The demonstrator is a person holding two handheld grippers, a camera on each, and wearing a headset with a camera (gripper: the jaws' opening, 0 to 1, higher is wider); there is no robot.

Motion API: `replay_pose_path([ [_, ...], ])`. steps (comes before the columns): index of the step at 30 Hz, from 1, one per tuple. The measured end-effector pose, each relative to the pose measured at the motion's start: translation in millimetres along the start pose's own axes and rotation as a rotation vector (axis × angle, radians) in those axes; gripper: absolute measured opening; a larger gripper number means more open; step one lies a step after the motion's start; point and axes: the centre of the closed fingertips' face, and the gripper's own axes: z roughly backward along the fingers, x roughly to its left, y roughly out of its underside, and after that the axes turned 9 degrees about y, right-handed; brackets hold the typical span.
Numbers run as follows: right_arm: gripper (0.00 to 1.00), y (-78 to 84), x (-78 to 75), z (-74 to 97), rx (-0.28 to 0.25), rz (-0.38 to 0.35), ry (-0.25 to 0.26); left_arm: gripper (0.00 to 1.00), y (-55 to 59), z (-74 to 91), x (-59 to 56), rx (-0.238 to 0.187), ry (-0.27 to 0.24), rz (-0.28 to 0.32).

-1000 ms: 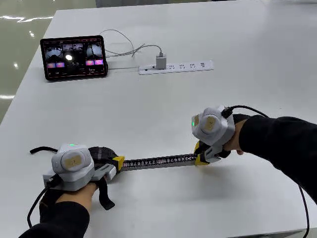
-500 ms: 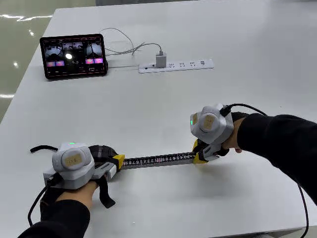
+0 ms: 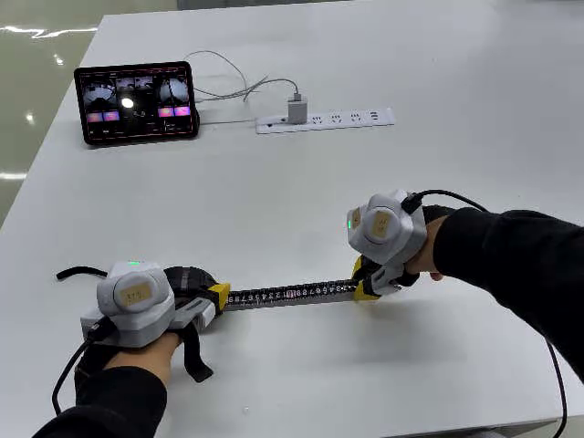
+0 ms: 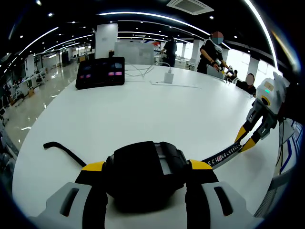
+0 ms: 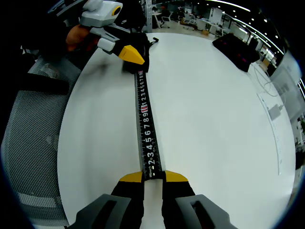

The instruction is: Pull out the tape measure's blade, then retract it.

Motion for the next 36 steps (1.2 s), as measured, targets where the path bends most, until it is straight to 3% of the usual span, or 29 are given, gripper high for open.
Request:
replay_pose_path([
  [36, 0.09, -11.4, 2.2, -4.9, 0.021, 0.010, 0.004, 0.61, 0.1, 0.2, 0.2, 0.003, 0.001, 0.000],
])
